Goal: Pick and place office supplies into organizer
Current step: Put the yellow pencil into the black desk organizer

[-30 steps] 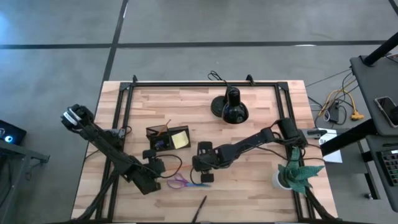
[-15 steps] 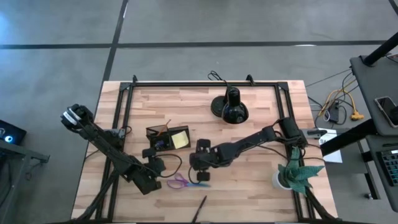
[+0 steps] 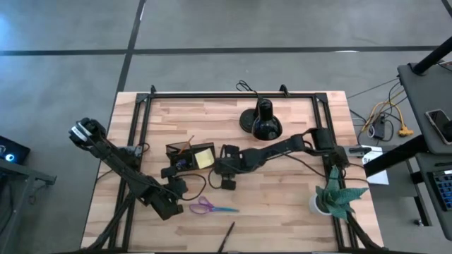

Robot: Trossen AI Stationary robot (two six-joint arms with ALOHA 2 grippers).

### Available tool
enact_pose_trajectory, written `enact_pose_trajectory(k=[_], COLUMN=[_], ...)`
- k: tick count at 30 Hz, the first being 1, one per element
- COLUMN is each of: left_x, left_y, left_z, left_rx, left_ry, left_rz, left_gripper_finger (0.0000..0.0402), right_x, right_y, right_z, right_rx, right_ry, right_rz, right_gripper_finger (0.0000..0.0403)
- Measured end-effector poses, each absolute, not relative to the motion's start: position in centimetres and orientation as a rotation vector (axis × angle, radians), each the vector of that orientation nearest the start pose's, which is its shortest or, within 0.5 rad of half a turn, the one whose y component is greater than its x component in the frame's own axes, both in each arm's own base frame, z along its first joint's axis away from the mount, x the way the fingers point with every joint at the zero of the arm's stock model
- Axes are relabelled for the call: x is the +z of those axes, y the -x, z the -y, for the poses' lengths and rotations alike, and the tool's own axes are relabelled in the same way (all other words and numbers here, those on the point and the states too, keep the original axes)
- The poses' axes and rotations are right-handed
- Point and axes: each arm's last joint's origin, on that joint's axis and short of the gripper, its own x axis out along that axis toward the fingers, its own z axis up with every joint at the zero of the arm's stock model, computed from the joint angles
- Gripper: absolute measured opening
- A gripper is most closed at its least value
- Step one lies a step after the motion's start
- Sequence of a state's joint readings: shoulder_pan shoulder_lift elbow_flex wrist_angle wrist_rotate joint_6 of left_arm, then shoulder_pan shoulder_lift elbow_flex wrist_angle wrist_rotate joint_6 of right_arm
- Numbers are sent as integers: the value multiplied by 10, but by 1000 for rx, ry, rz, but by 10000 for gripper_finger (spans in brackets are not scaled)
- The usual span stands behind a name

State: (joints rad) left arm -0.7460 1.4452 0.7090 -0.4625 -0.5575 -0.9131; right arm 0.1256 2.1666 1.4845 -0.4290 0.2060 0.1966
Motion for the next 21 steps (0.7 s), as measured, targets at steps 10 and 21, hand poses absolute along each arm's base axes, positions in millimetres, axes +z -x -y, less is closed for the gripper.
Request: enact_pose_trajectory(k=[10,21], left_x=[158,159], left_y=[-187,-186], left_z=[152,150], left_rx=[269,310], left_ry=[111,144], left_rz=[-912,-886], left_gripper_finger=[0,0], right_x=[123,117], right_y=[-439,-442], right_z=[-49,-48], right_rx=[-103,4], right_ry=[49,54], right_rz=[-1074,-1083], right_gripper_finger=[79,63])
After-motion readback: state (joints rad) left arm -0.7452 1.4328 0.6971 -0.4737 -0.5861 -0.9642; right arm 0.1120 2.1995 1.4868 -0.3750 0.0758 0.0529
